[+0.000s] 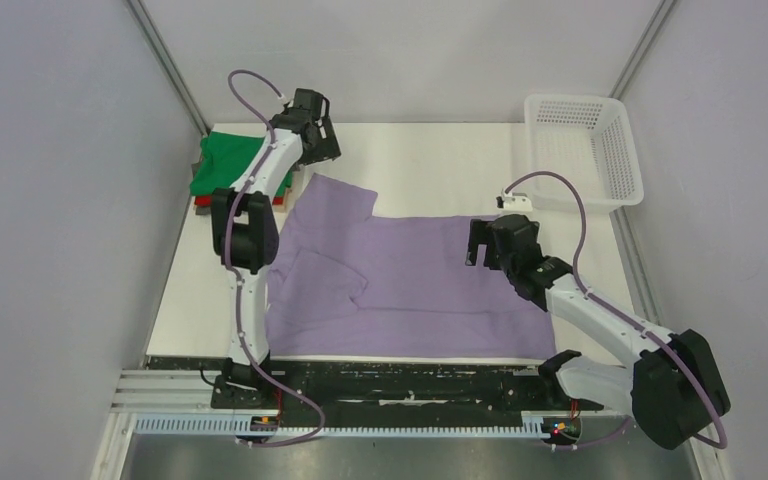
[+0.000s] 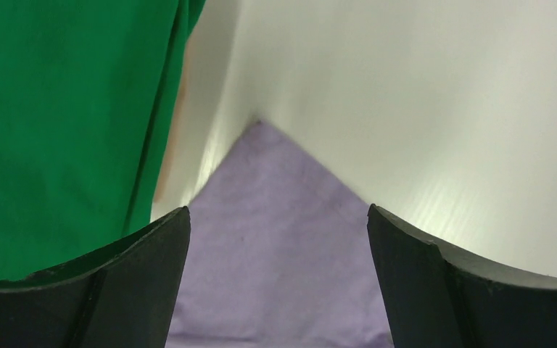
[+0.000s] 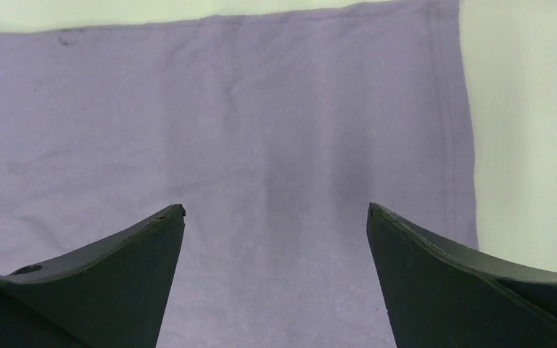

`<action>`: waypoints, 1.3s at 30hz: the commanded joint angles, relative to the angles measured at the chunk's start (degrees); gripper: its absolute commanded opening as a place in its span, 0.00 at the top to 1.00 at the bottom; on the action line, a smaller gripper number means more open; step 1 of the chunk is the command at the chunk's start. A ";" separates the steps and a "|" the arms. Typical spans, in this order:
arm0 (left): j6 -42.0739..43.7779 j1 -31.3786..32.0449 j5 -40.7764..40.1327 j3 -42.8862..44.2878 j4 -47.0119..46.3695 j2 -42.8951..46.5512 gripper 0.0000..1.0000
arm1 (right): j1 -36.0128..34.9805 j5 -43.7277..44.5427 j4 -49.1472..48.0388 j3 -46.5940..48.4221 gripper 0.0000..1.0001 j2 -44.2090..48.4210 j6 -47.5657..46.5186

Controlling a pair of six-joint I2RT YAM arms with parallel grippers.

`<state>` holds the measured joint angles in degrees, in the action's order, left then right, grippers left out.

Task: Fold and stack the t-shirts
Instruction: Grab the side of the flattened tshirt furthest away from the robot with both arms

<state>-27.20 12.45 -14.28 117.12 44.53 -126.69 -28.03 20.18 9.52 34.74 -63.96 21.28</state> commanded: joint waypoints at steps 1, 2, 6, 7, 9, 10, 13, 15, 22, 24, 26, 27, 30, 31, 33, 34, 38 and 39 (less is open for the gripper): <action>6.79 -0.58 1.21 7.79 -0.47 -6.25 0.07 | 1.56 -4.97 -2.10 -0.45 0.02 -1.14 -1.81; 7.36 -0.58 1.10 8.09 -1.79 -7.05 0.09 | 1.75 -5.49 -2.22 -0.46 0.02 -1.24 -1.77; 7.38 -0.67 1.58 10.85 -2.68 -11.27 0.17 | 1.93 -5.57 -2.22 -0.44 0.02 -0.35 -1.97; 7.34 -0.67 1.69 11.18 -3.12 -11.90 0.21 | 2.00 -5.41 -2.15 -0.67 0.02 0.05 -2.03; 7.17 -0.67 1.45 11.16 -4.26 -13.27 0.28 | 2.02 -5.24 -2.14 -1.23 0.02 0.86 -2.05; 7.09 -0.67 1.23 11.28 -4.82 -13.75 0.30 | 2.06 -5.26 -2.08 -1.57 0.02 1.27 -2.01; 7.14 -0.67 -0.02 11.37 -6.47 -15.21 0.32 | 2.08 -5.01 -2.18 -2.64 0.02 2.43 -2.02; 7.49 -0.67 -1.12 11.45 -7.75 -15.91 0.33 | 2.11 -4.35 -2.04 -3.26 0.02 2.99 -1.97; 7.15 -0.67 -2.76 12.69 -7.30 -18.38 0.34 | 2.36 -3.93 -1.94 -4.07 0.02 3.15 -2.77; 6.27 -0.75 -1.99 12.58 -6.19 -18.82 0.36 | 2.41 -3.93 -1.91 -4.31 0.02 3.39 -2.94; 5.06 -0.76 -2.80 12.46 -4.69 -19.03 0.42 | 2.46 -3.73 -1.96 -4.71 0.02 3.82 -3.08; 4.46 -0.76 -3.63 12.23 -4.04 -18.94 0.44 | 2.61 -3.48 -1.90 -4.92 0.02 4.09 -3.11; 4.26 -0.76 -3.70 11.67 -2.34 -18.63 0.50 | 2.65 -2.98 -1.96 -5.59 0.02 4.69 -3.13; 4.15 -0.76 -3.49 11.41 -1.58 -18.41 0.52 | 2.70 -2.92 -1.97 -5.65 0.02 4.77 -3.24; 3.56 -0.68 -3.19 10.50 -0.50 -17.58 0.54 | 2.76 -2.70 -1.91 -5.74 0.02 4.86 -3.28; 3.25 -0.70 -2.87 9.65 -0.26 -16.94 0.54 | 2.81 -2.42 -1.94 -5.74 0.02 4.92 -3.31; 2.68 -0.67 -1.73 5.69 -0.31 -13.94 0.58 | 2.95 -0.53 -1.97 -5.74 0.02 4.47 -2.90; 2.75 -0.67 -2.20 5.12 -0.34 -13.60 0.59 | 3.02 -0.04 -1.89 -5.66 0.02 4.28 -2.79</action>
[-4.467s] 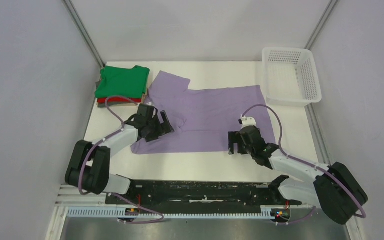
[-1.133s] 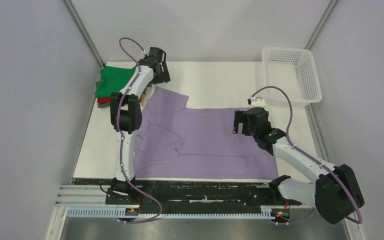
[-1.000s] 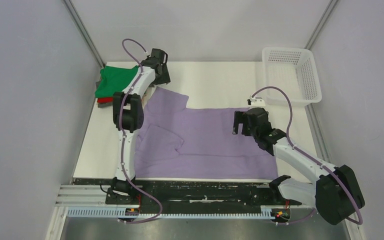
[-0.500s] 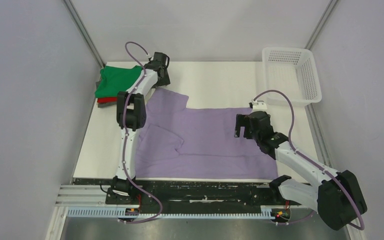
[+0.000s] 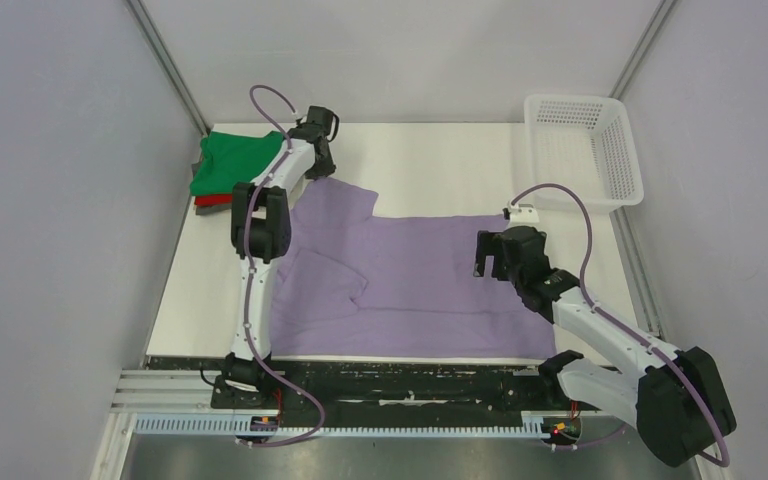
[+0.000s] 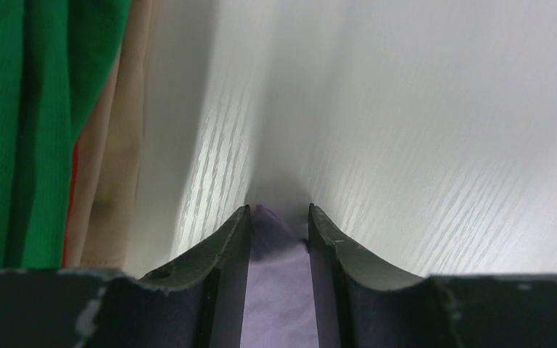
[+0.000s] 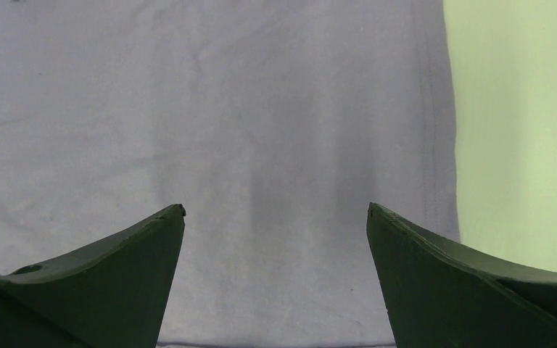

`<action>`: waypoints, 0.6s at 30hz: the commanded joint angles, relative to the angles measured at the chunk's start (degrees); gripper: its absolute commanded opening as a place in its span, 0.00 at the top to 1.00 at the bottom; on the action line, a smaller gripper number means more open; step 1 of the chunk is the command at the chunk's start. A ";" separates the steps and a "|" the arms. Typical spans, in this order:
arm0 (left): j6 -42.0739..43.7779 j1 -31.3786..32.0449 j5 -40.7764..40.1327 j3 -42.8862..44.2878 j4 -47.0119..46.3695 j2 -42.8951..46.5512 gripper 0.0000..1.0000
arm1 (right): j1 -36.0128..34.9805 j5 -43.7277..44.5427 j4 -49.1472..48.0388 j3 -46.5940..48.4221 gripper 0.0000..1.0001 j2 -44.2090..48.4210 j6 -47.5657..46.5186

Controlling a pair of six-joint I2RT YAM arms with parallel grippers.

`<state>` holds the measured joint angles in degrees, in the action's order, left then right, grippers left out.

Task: Fold and stack the t-shirts
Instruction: Grab the side of the flattened tshirt furthest away from the robot with both arms

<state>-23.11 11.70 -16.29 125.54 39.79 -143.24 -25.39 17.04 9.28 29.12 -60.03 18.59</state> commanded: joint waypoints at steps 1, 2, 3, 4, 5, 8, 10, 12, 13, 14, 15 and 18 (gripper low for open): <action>-1.19 0.08 -0.67 -3.66 4.48 3.18 0.63 | 0.42 3.40 -1.63 0.03 0.02 0.12 -0.04; -1.07 0.07 -0.90 -3.79 4.57 3.18 0.67 | 0.57 3.75 -1.44 0.20 0.02 0.00 0.19; -0.97 0.07 -1.02 -3.78 4.82 3.23 0.74 | 0.58 3.94 -1.27 0.31 0.02 -0.13 0.26; -0.97 0.07 -1.10 -3.80 5.01 3.19 0.84 | 0.60 4.23 -1.12 0.38 0.02 -0.11 0.26; -0.97 0.07 -1.11 -3.74 5.10 3.31 0.93 | 0.63 4.62 -1.14 0.48 0.02 -0.16 0.43; -0.88 0.08 -0.47 -3.55 5.12 4.10 0.98 | 0.78 7.35 -1.20 1.33 0.02 -0.93 0.54; -1.17 0.07 0.18 -3.66 5.19 5.55 0.98 | 1.08 10.04 -1.19 3.07 0.02 -2.86 0.82; -1.69 0.20 0.95 -4.70 5.12 7.92 0.98 | 1.68 11.76 -0.77 6.15 0.02 -6.29 0.99; -1.90 0.33 1.07 -5.66 5.04 9.46 0.98 | 2.11 12.66 -0.06 8.26 0.02 -8.48 1.34; -2.14 0.41 1.14 -6.97 4.99 10.77 0.98 | 2.55 13.91 0.39 10.24 0.02 -10.64 1.89; -2.41 0.58 1.18 -8.71 4.24 12.66 0.98 | 2.94 14.95 1.07 12.71 0.02 -13.46 2.00; -4.02 0.86 3.20 -17.00 0.05 18.89 0.98 | 3.43 19.40 1.45 20.13 0.02 -21.84 0.67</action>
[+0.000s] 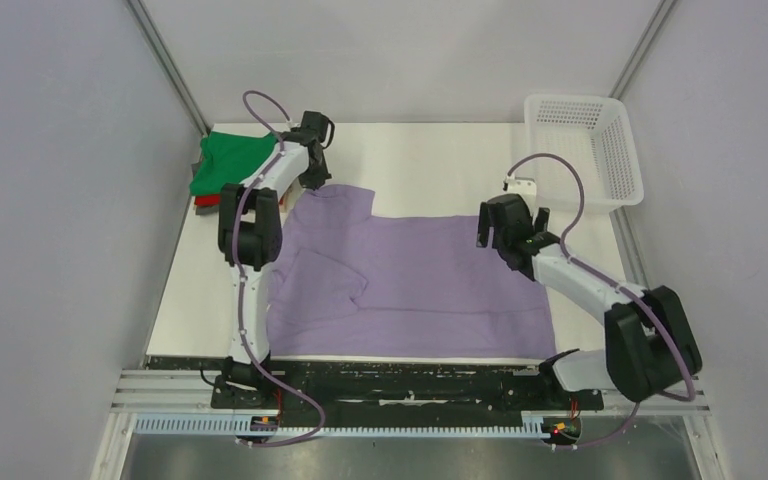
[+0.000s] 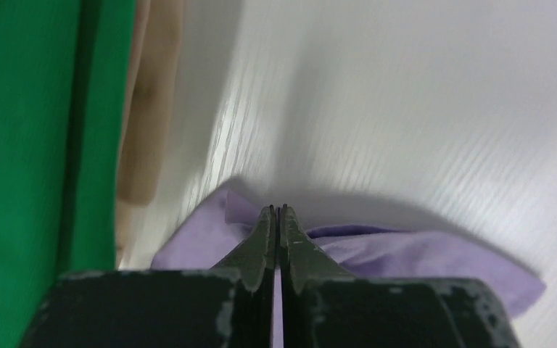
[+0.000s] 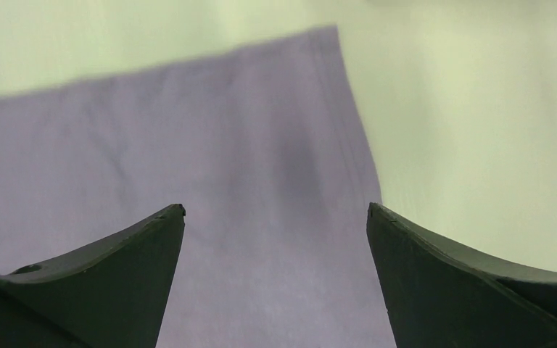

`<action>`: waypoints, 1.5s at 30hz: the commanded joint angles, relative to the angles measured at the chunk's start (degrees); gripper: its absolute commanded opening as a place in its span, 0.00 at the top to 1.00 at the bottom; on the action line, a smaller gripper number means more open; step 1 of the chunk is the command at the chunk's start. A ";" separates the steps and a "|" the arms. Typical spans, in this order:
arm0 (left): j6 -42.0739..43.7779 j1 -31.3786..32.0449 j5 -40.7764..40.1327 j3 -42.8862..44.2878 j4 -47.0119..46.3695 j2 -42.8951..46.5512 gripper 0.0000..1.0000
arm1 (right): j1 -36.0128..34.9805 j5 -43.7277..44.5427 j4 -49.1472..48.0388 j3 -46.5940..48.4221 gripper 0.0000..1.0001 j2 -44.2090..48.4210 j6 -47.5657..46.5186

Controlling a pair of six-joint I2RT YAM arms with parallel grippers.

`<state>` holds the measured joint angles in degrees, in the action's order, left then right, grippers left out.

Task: Fold and stack the t-shirts
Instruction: Grab the side of the flattened tshirt furthest away from the robot with both arms

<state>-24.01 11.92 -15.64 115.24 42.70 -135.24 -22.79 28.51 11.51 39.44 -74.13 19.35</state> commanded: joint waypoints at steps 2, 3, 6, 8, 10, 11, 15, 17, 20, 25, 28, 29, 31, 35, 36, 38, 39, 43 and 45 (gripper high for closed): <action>-3.87 0.90 4.59 -12.76 -6.78 14.76 0.98 | 2.08 9.26 -0.03 14.92 0.02 -13.72 -0.50; -4.24 1.04 5.28 -15.37 -7.95 16.76 0.98 | 2.95 9.32 0.96 17.94 0.02 -16.49 -0.16; -4.85 1.42 5.86 -20.26 -10.20 20.44 0.98 | 5.21 9.26 3.32 24.52 0.02 -23.94 1.94; -4.91 1.61 6.21 -22.58 -10.87 22.15 0.98 | 6.06 9.81 4.15 28.41 0.02 -27.68 2.58; -4.67 1.87 6.48 -23.62 -11.06 23.34 0.98 | 6.60 11.11 5.10 31.68 0.02 -30.92 2.76; -4.44 1.96 6.50 -23.97 -11.01 23.68 0.98 | 6.78 11.74 5.43 33.25 0.03 -32.53 2.53; -3.07 2.23 6.25 -25.03 -11.03 24.79 0.98 | 7.05 13.54 7.73 36.36 0.05 -36.81 2.91; -2.92 2.30 6.43 -25.64 -11.13 25.46 0.98 | 7.05 13.45 7.63 35.74 0.06 -37.48 3.32; -2.15 2.73 7.06 -26.78 -12.07 26.61 0.98 | 7.08 13.40 7.17 34.70 0.07 -37.97 2.95; -1.71 3.11 7.81 -28.57 -13.43 28.01 0.98 | 7.14 13.84 7.25 32.41 0.13 -37.81 2.69; -1.70 3.19 8.28 -29.18 -13.60 28.48 0.98 | 7.23 14.81 7.10 30.84 0.16 -37.39 3.68; -1.66 3.25 8.41 -29.46 -13.76 28.69 0.98 | 7.31 14.82 7.08 30.70 0.16 -37.53 3.75; -1.46 3.37 8.42 -30.09 -14.11 29.21 0.98 | 7.49 14.39 7.21 30.85 0.16 -38.27 3.98; -1.25 3.46 8.38 -30.66 -14.22 29.85 0.98 | 7.72 14.04 6.80 30.61 0.16 -38.86 5.58; -1.20 3.54 8.40 -30.80 -14.30 29.99 0.98 | 7.76 13.52 5.96 30.40 0.17 -38.62 5.77; -1.04 3.63 8.28 -30.93 -14.22 30.16 0.98 | 7.91 12.15 5.22 31.02 0.17 -38.67 5.46; -1.02 3.63 8.12 -31.03 -14.20 30.25 0.98 | 8.00 11.85 6.02 31.91 0.17 -39.00 5.56; -1.10 3.63 7.88 -31.39 -14.19 30.71 0.98 | 8.54 11.94 8.43 31.06 0.21 -38.70 7.88; -1.14 3.61 7.90 -31.78 -14.22 31.12 0.98 | 8.97 11.24 8.20 29.17 0.26 -37.85 9.30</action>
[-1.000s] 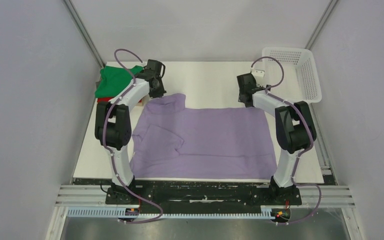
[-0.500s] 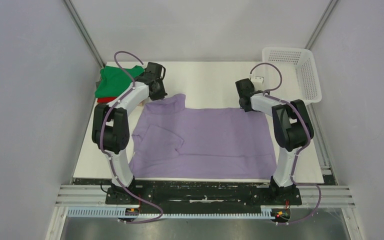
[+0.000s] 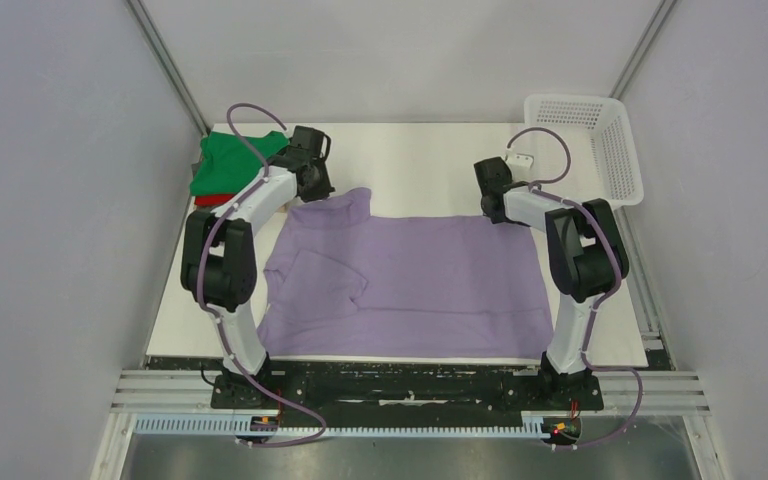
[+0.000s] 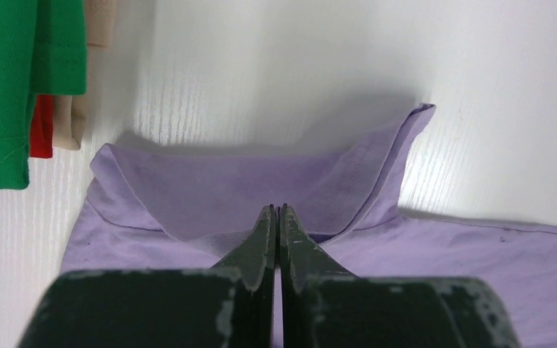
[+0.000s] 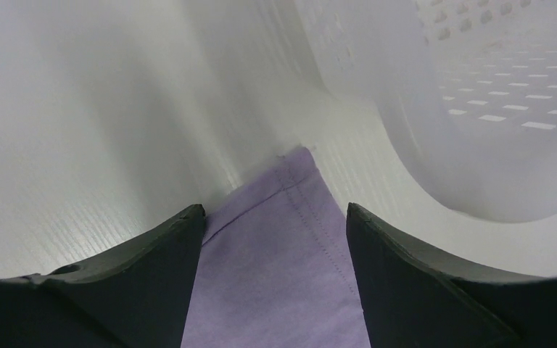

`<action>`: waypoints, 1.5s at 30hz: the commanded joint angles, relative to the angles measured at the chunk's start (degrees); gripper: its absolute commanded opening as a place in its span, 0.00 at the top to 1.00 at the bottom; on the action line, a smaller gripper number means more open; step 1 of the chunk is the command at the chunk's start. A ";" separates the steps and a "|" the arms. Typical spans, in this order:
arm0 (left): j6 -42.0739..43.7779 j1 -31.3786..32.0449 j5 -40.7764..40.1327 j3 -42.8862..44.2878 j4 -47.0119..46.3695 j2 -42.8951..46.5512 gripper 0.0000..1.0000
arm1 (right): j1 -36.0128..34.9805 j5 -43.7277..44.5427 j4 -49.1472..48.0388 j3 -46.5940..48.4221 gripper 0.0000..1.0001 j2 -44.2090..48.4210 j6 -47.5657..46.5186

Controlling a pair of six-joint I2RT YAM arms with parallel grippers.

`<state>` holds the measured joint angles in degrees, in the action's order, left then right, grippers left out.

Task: Fold and stack the t-shirts
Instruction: Grab the side of the flattened tshirt furthest away from the robot with both arms, then fold the other side of the tshirt into a rectangle

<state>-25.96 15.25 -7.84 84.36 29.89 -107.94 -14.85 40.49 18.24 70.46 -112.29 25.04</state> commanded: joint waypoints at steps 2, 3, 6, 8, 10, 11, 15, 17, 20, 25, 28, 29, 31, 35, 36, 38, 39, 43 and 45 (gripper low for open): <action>0.86 0.31 0.07 -1.19 -1.41 4.43 0.98 | 1.29 -0.81 1.08 -3.25 0.30 0.86 4.44; 0.82 0.31 0.05 -1.42 -1.41 4.72 0.98 | 1.38 -0.76 0.75 -3.90 0.32 1.05 4.64; 0.68 0.40 0.05 -2.06 -1.64 5.63 0.98 | 2.05 -0.92 0.03 -4.20 0.39 0.55 5.41; 0.40 0.47 0.09 -2.83 -2.00 6.18 0.98 | 2.60 -2.18 -1.11 -4.18 0.45 -0.06 5.69; 0.19 0.53 0.01 -3.54 -2.35 6.61 0.98 | 3.06 -3.88 -2.10 -4.22 0.52 -0.54 6.43; 0.12 0.49 0.01 -3.79 -2.59 6.75 0.98 | 3.17 -4.33 -2.52 -4.59 0.54 -0.56 7.12; -0.32 0.49 0.11 -3.85 -2.72 6.51 0.98 | 3.34 -5.25 -4.82 -6.39 0.64 -0.14 8.50; -0.41 0.51 0.25 -3.76 -2.73 6.51 0.98 | 3.46 -5.30 -5.42 -7.11 0.71 0.10 9.06; -0.41 0.53 0.16 -4.00 -2.73 7.16 0.98 | 3.69 -5.44 -6.10 -8.39 0.76 0.61 10.29; -0.51 0.57 -0.07 -4.77 -2.90 8.24 0.98 | 3.78 -6.88 -8.57 -11.38 0.81 2.32 11.82; -0.78 0.58 0.01 -5.31 -2.99 8.93 0.98 | 3.81 -6.39 -10.59 -13.55 0.90 3.77 12.87; -0.85 0.58 0.04 -5.55 -3.08 9.18 0.98 | 3.78 -6.33 -11.55 -14.40 0.92 4.25 13.02; -0.94 0.57 0.21 -5.94 -3.22 9.70 0.98 | 3.82 -5.94 -12.89 -15.50 1.00 5.31 13.28; -0.94 0.75 0.69 -6.65 -3.25 10.87 0.98 | 3.73 -6.46 -17.29 -17.59 1.00 8.53 10.65; -0.85 0.82 0.59 -6.91 -3.23 11.37 0.98 | 3.69 -6.61 -17.75 -18.16 1.00 9.73 9.65; -1.14 1.00 0.62 -7.88 -3.26 12.50 0.98 | 3.69 -7.12 -21.52 -19.99 1.00 12.38 7.19; -1.40 1.13 0.70 -8.67 -3.21 13.20 0.98 | 3.70 -7.18 -22.15 -21.09 1.00 13.82 6.42; -2.91 1.71 -0.42 -13.06 -3.26 16.83 0.98 | 3.32 -9.79 -25.45 -25.79 1.00 19.08 3.16; -3.69 2.10 -0.90 -15.24 -3.35 19.29 0.98 | 2.55 -10.50 -25.80 -27.77 1.00 21.30 1.98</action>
<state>-26.09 16.51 -7.44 72.18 27.79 -94.28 -11.44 31.73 -3.42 45.84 -96.49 31.20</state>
